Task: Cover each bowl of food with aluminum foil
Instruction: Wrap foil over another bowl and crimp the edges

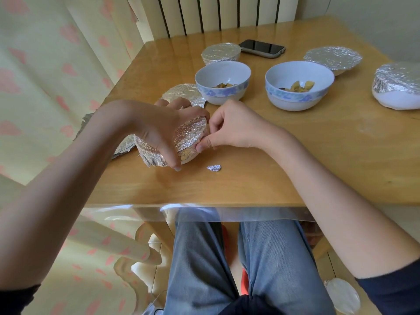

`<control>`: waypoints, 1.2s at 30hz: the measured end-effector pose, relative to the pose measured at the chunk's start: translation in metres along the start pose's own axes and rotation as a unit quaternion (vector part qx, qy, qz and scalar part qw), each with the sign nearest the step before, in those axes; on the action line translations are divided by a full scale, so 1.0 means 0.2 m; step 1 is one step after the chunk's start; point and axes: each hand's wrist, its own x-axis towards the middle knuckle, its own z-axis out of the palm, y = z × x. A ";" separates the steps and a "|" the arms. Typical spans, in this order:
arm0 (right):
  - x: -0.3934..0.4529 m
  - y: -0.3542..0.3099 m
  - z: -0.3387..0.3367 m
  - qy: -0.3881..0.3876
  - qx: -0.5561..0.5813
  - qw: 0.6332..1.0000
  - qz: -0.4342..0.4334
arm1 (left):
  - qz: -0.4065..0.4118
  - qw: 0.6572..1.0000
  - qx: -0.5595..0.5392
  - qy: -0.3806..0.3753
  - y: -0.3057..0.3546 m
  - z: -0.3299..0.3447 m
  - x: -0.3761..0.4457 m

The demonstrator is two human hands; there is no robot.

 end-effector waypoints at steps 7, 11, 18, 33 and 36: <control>-0.03 0.01 -0.01 0.041 0.023 0.999 -0.021 | -0.006 1.000 -0.001 0.000 -0.01 0.00 0.00; -0.04 0.04 0.03 0.069 -0.044 0.996 -0.019 | -0.036 0.999 -0.013 0.016 -0.01 0.01 0.01; -0.15 0.02 0.05 0.084 -0.127 0.988 -0.014 | -0.052 0.997 -0.034 -0.035 0.00 -0.02 -0.05; -0.19 -0.12 0.23 0.150 -0.179 0.972 0.001 | 0.003 1.000 0.021 -0.009 -0.07 0.02 -0.03; -0.18 -0.09 0.22 0.131 -0.131 0.983 -0.003 | -0.002 1.000 0.021 -0.011 -0.07 0.02 -0.03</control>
